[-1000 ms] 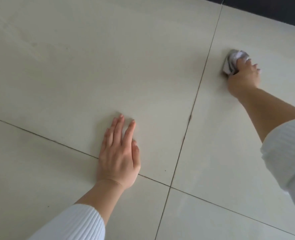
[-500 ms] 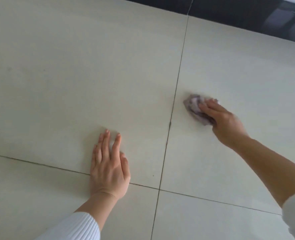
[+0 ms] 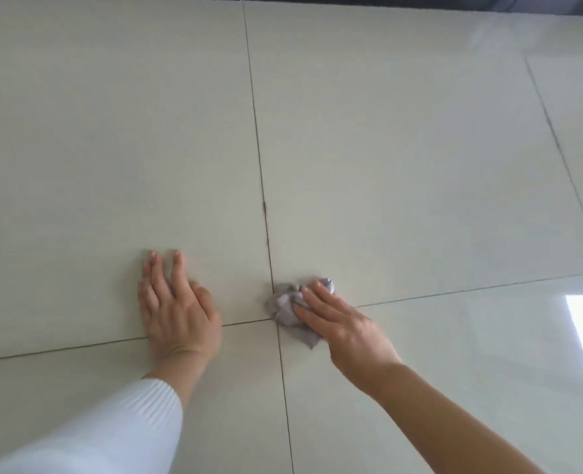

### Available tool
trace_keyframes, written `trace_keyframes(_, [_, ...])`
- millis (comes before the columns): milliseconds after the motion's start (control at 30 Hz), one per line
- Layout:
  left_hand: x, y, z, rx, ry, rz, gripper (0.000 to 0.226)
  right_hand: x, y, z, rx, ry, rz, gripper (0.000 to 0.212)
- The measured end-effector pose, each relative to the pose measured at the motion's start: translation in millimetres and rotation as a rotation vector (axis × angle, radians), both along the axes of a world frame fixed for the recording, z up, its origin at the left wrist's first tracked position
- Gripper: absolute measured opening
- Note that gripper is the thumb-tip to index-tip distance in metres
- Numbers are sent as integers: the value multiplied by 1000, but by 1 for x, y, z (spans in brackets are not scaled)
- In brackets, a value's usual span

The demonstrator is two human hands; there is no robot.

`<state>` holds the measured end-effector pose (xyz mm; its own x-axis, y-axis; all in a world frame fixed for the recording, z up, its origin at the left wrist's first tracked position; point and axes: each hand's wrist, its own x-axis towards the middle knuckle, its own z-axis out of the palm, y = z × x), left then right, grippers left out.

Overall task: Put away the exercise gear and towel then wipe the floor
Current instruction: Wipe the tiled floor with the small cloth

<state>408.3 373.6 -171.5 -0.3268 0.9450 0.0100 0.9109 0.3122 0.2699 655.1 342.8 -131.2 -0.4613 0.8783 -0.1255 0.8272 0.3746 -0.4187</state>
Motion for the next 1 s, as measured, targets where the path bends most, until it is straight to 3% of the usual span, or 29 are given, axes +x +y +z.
trace_keyframes(133, [-1,0,-1,11,-4,-14,54,9,-56,7,50,-60,408,49])
trace_keyframes(233, [0,0,-4,34,-7,-11,54,25,-42,3,96,-61,455,42])
trace_keyframes(333, [0,-1,-7,47,-7,-3,55,31,10,-3,153,-103,212,55])
trace_keyframes(433, [0,2,-6,49,-7,-15,57,13,53,-1,49,-141,-150,74])
trace_keyframes(600, [-7,-2,-6,18,-45,-74,57,-33,82,-1,-75,-114,-346,73])
trace_keyframes(767, [-30,-8,6,-101,-210,-199,62,-69,12,-12,93,102,15,73])
trace_keyframes(1000, [-31,-102,15,-128,-134,-174,54,-48,-113,-24,104,113,608,53])
